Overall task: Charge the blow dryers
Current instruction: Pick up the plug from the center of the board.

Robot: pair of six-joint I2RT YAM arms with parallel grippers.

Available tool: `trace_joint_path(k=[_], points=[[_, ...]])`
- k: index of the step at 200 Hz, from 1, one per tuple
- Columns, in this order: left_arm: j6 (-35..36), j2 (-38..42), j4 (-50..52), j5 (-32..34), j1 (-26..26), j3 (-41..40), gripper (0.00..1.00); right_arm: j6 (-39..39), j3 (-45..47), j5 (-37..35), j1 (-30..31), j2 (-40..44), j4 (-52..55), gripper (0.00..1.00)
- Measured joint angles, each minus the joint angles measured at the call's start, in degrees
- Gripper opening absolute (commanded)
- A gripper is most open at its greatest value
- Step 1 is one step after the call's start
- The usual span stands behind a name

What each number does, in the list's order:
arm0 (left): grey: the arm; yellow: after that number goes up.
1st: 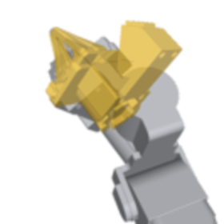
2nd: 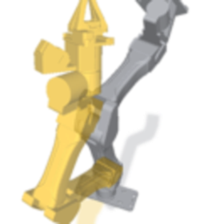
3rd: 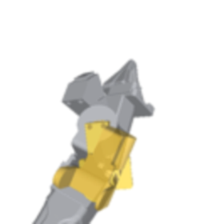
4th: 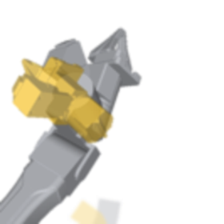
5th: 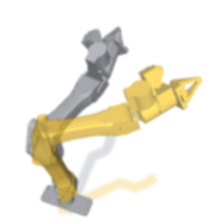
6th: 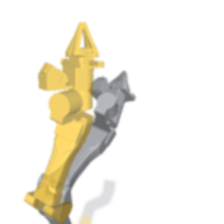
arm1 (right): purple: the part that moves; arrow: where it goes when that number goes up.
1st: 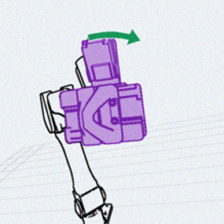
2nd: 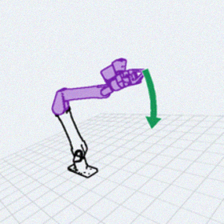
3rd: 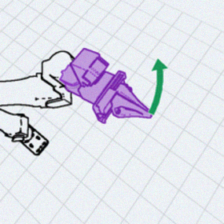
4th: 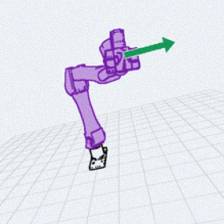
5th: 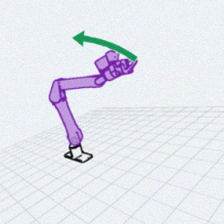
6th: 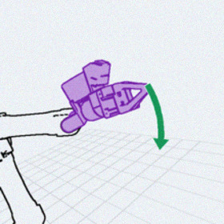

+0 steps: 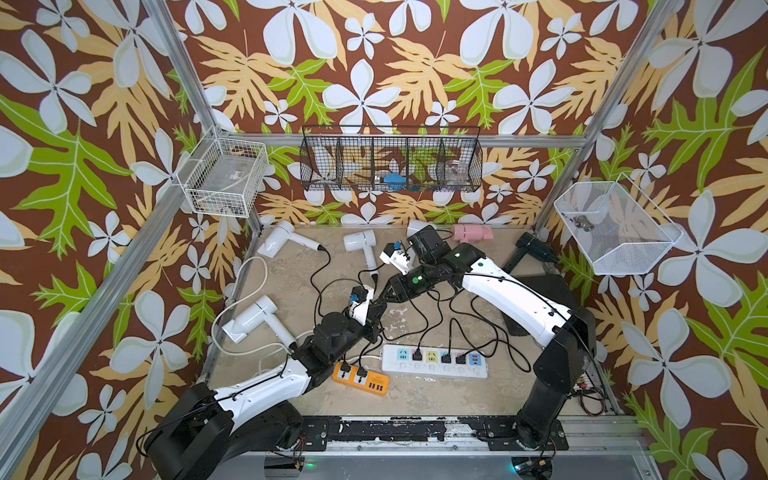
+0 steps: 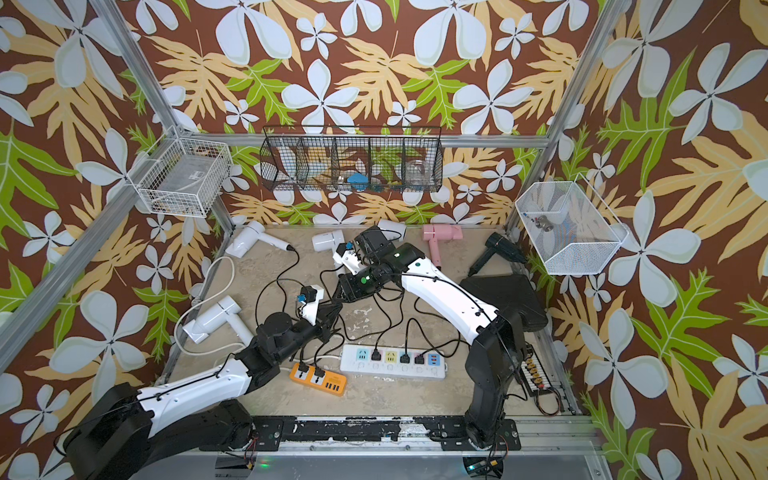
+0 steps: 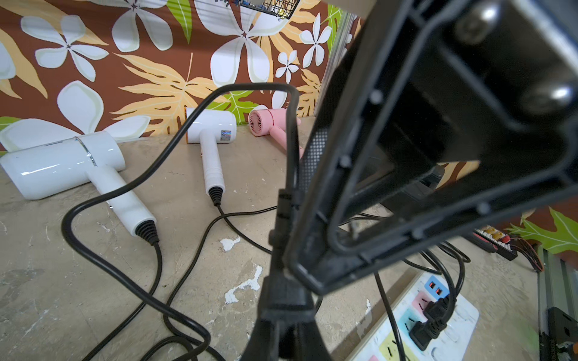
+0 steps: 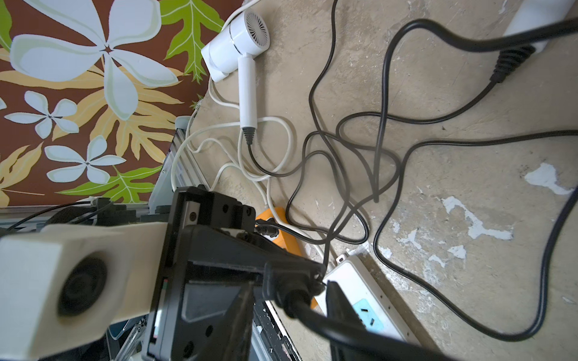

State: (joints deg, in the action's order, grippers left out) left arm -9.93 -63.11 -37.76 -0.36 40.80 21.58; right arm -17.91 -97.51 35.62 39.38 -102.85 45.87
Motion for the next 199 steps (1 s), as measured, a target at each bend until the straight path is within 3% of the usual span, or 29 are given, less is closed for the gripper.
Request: trace_joint_path(k=[61,94,104,119,151,171,199], points=[[1.27,0.02,0.0,1.42,1.18,0.0,0.0,0.09,-0.11,0.42,0.04,-0.87,0.0,0.3],[1.68,0.04,0.68,1.79,1.38,0.0,0.0,-0.33,0.33,1.14,0.07,-0.66,-0.31,0.03],[1.88,0.11,1.14,1.77,1.38,0.0,0.0,-0.5,0.81,1.38,0.07,-0.39,-0.57,0.0],[1.9,0.48,1.64,1.6,1.42,0.0,0.23,-0.87,1.84,1.44,0.04,0.42,-0.9,0.0],[1.18,3.26,1.44,2.29,1.49,-1.09,0.6,-1.01,5.42,-0.63,0.04,3.93,-3.1,0.0],[1.01,5.2,0.9,3.32,1.46,-2.27,0.76,-1.44,8.48,-3.43,0.04,7.28,-5.01,0.0],[0.55,7.26,0.48,5.22,1.46,-3.5,0.89,-2.86,14.16,-9.25,0.24,13.33,-7.89,0.0]])
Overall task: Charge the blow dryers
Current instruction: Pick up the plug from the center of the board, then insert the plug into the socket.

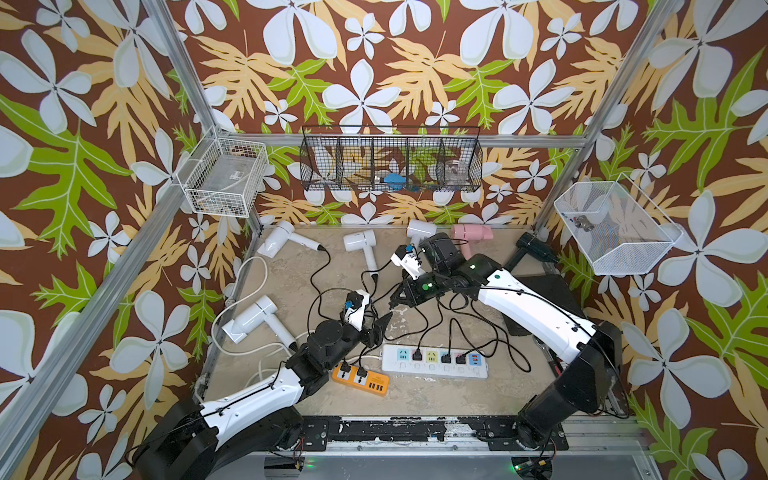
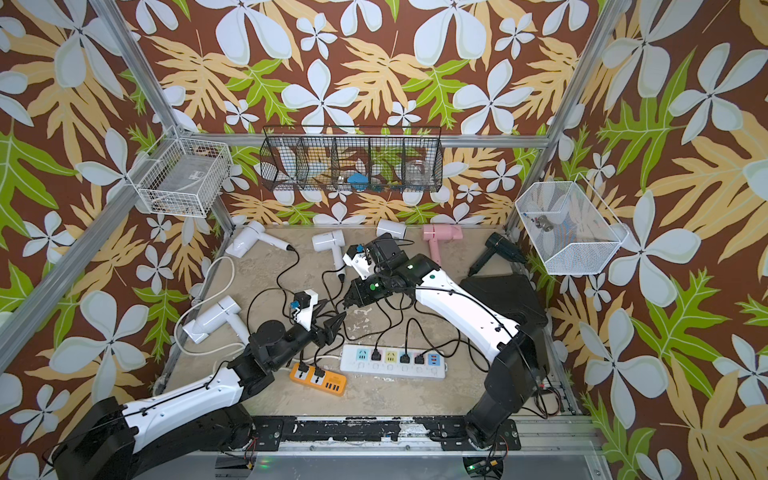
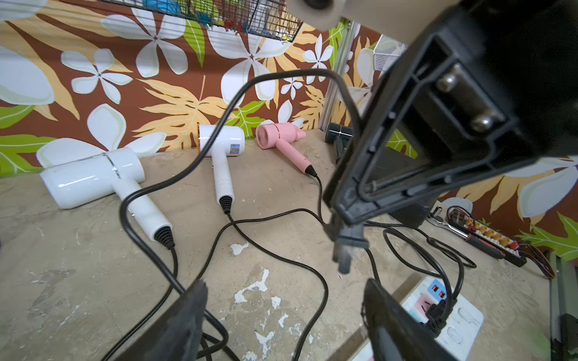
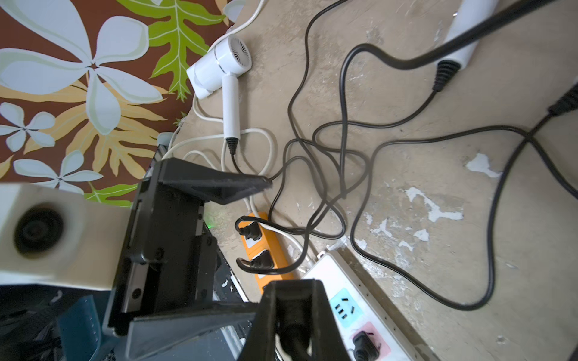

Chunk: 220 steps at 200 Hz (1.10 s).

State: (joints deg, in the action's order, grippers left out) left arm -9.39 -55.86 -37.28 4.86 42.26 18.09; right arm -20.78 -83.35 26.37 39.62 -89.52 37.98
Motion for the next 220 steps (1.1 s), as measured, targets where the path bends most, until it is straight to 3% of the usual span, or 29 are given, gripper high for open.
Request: trace_joint_path(k=[29,101,220], points=[[-1.25,0.79,-0.24,2.97,0.0,-0.13,1.0,-1.36,6.14,-7.69,2.19,6.95,-1.95,0.0],[-5.49,-2.49,0.72,10.1,0.0,1.38,1.0,-8.31,20.87,-26.88,10.99,18.84,-3.5,0.0],[-6.82,0.44,1.44,14.4,-0.85,-0.11,1.0,-30.62,27.71,-54.99,30.21,17.31,0.22,0.0]])
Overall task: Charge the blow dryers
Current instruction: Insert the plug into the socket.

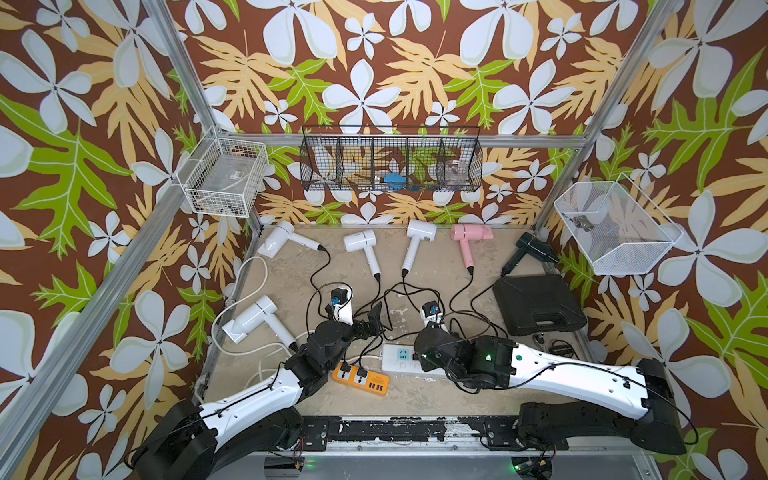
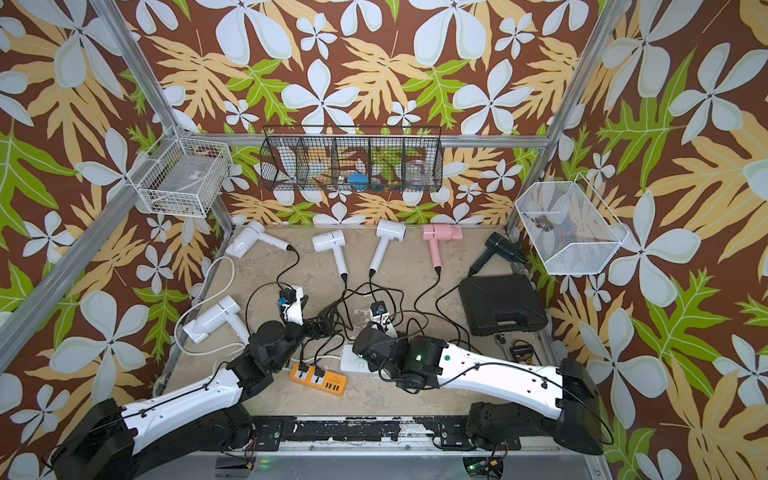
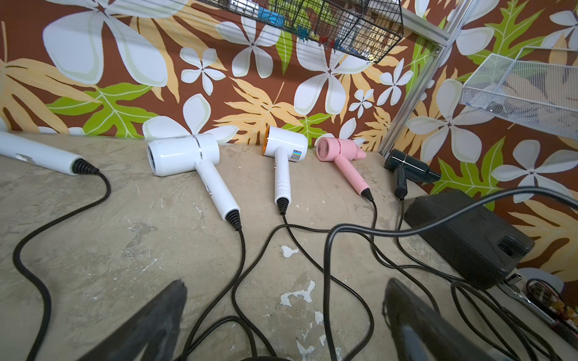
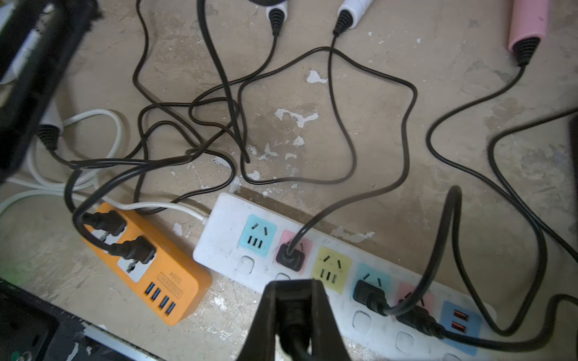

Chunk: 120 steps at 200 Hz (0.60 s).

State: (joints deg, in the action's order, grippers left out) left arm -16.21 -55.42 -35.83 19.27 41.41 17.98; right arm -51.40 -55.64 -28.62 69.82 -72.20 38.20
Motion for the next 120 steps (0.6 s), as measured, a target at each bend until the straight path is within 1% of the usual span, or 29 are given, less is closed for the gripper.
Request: trace_joint_path(k=[35,60,81,120], points=[[-0.2,1.55,0.61,1.77,-0.15,0.02,1.0,-7.89,2.78,-4.44,4.35,-0.37,0.04,0.0],[-0.68,1.49,1.42,2.93,-0.39,0.11,1.0,-11.78,6.14,-5.03,4.46,-1.29,-1.33,0.0],[-1.42,0.61,1.44,3.19,-0.5,0.13,1.0,-14.51,7.26,-5.14,4.61,-2.51,-1.66,0.0],[-1.7,-0.9,1.68,3.21,-0.72,0.39,1.0,-17.42,8.92,-6.95,4.42,-3.1,-2.58,0.0]])
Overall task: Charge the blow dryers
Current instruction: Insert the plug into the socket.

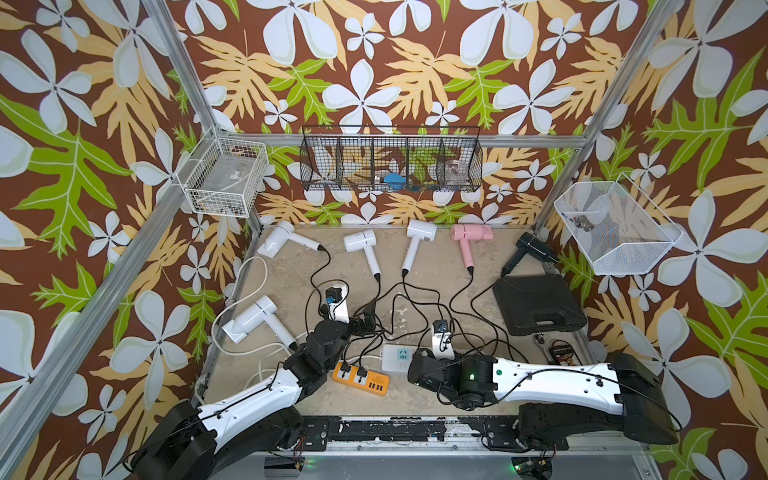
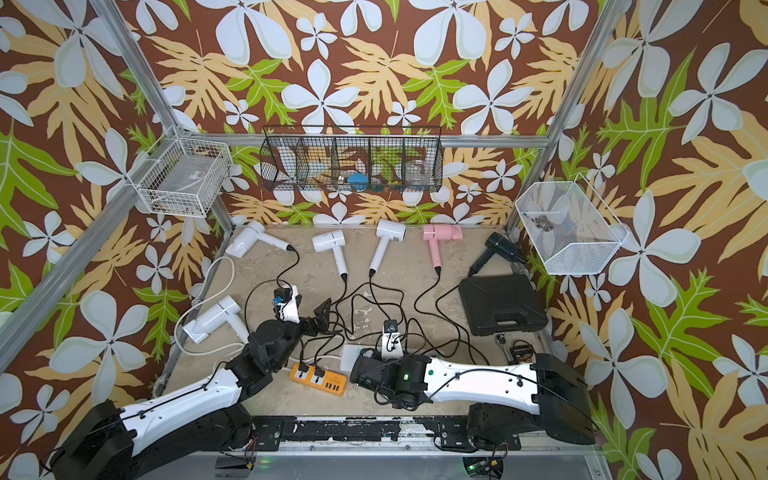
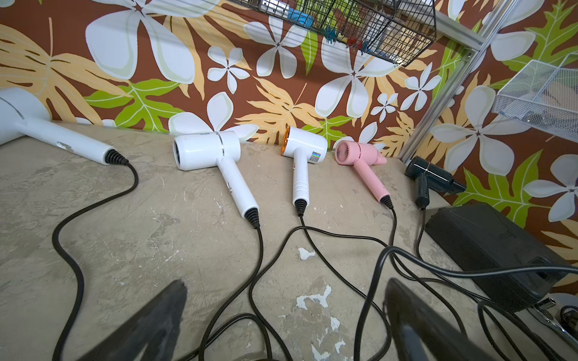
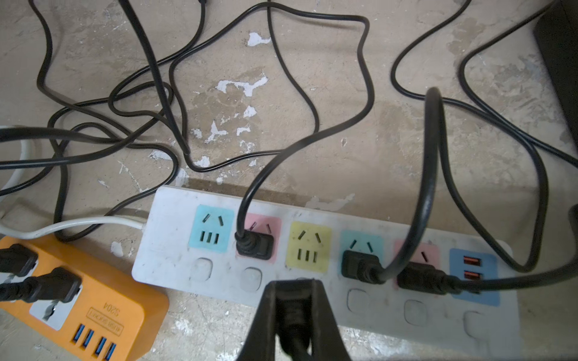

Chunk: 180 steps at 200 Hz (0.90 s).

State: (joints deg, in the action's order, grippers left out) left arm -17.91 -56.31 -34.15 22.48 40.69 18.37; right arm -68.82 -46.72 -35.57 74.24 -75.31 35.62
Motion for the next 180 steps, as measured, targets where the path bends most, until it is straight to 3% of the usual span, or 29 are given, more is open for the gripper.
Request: trace_joint_path(k=[180], points=[[-0.37,2.45,1.05,1.22,-0.07,0.0,1.0,-1.62,5.18,0.17,-3.06,-5.03,-8.46,0.0]])
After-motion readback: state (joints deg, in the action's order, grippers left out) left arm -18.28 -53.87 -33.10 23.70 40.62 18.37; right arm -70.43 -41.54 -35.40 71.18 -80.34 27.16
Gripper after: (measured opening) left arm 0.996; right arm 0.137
